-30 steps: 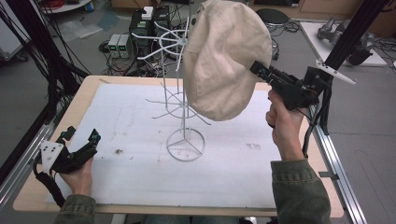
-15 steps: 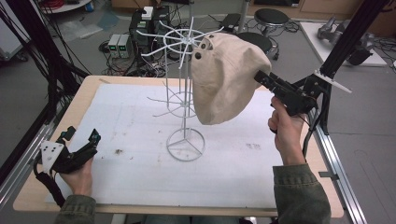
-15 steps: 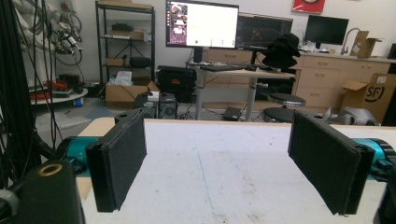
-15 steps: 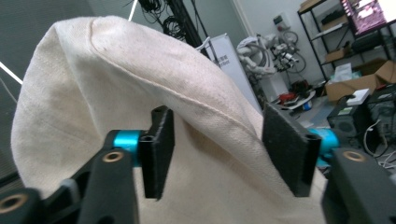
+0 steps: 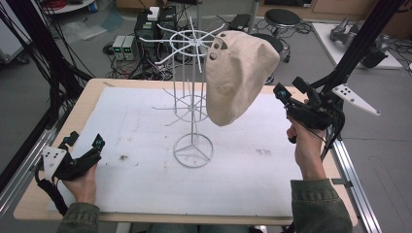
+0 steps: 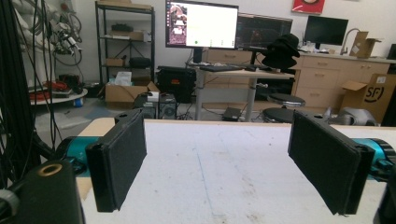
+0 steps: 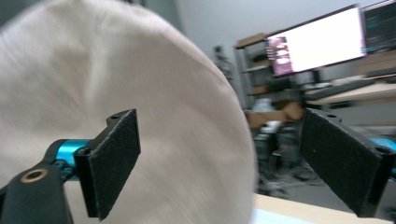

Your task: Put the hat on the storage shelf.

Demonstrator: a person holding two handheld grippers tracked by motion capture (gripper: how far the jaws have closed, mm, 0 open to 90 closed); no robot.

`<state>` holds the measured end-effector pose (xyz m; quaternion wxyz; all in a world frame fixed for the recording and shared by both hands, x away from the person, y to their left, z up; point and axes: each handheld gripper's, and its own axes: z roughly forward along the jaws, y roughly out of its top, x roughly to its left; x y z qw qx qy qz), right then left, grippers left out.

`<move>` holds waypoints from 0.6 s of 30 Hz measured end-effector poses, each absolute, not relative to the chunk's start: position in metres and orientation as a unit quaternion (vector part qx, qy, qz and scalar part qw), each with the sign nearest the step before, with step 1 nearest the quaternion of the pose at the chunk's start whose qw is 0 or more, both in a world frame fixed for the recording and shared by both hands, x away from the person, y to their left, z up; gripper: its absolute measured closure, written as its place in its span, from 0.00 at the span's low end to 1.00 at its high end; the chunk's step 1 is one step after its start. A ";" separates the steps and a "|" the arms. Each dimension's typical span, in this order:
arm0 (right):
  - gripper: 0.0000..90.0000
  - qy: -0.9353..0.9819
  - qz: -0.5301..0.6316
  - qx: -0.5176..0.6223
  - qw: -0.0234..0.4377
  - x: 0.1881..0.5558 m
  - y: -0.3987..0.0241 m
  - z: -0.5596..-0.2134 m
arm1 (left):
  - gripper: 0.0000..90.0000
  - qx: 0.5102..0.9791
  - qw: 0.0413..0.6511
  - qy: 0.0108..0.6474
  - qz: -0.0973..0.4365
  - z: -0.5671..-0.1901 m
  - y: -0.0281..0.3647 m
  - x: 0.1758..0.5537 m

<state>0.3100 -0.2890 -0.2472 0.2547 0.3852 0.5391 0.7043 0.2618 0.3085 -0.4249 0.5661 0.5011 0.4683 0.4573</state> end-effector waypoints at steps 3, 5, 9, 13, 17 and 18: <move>0.13 0.539 0.694 0.393 0.270 0.306 -0.292 -0.254 | 0.22 0.502 0.566 0.467 0.458 -0.425 0.308 0.262; 0.13 0.543 0.685 0.398 0.279 0.303 -0.294 -0.258 | 0.22 0.502 0.566 0.467 0.458 -0.425 0.308 0.262; 0.13 0.537 0.679 0.406 0.292 0.298 -0.295 -0.265 | 0.22 0.502 0.566 0.468 0.458 -0.425 0.308 0.262; 0.13 0.537 0.650 0.425 0.331 0.292 -0.292 -0.277 | 0.22 0.502 0.565 0.468 0.458 -0.425 0.308 0.262; 0.13 0.546 0.615 0.435 0.366 0.286 -0.286 -0.294 | 0.22 0.502 0.566 0.468 0.458 -0.425 0.308 0.262; 0.13 0.549 0.606 0.441 0.370 0.285 -0.285 -0.299 | 0.22 0.502 0.566 0.468 0.458 -0.425 0.308 0.262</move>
